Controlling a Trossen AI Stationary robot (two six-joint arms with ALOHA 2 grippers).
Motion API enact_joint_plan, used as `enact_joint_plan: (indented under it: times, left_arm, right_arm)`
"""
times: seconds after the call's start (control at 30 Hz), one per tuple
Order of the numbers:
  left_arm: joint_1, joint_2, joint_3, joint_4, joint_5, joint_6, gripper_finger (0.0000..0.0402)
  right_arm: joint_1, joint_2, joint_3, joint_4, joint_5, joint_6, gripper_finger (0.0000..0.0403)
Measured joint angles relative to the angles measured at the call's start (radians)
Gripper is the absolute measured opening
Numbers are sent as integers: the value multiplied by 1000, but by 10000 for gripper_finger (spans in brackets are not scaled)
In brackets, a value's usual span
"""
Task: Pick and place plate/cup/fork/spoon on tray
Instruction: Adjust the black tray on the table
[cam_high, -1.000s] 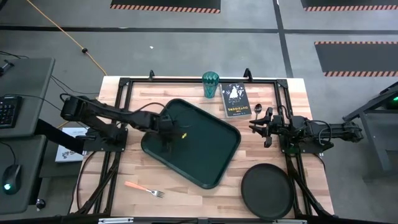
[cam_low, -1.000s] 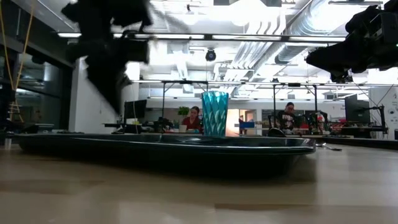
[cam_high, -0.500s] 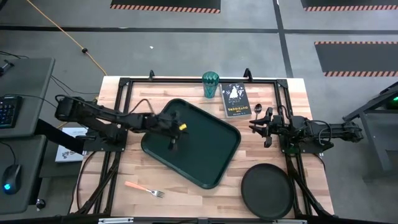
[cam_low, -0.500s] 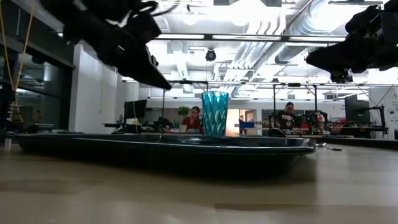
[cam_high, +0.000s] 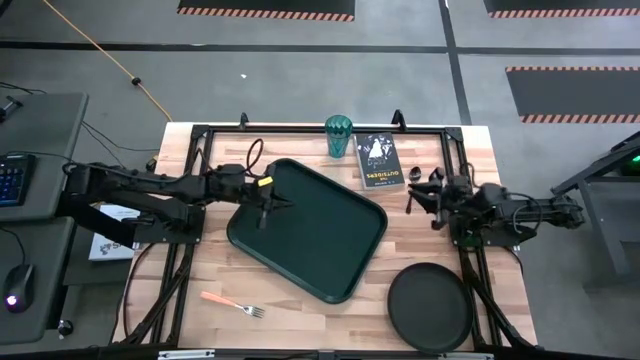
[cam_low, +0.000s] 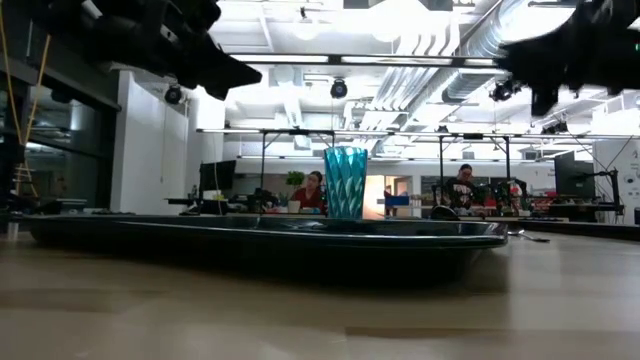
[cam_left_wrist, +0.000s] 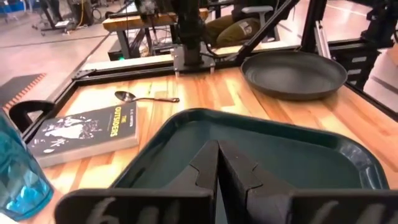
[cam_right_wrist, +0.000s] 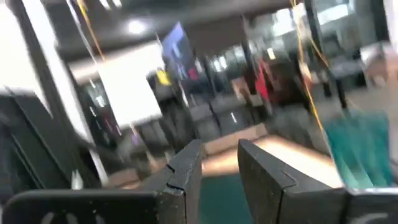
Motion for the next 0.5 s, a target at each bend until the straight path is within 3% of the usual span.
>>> enact_joint_plan:
  times: [0.2, 0.27, 0.5]
  left_arm:
    - [0, 1, 0, -3, 0, 10, 0]
    - [0, 1, 0, -3, 0, 10, 0]
    - [0, 1, 0, 15, -2, 1, 0]
  right_arm:
    - [11, 142, 0, 471, -347, -165, 97]
    - [20, 232, 1, 558, -351, -192, 97]
    - [31, 600, 115, 560, -164, -94, 97]
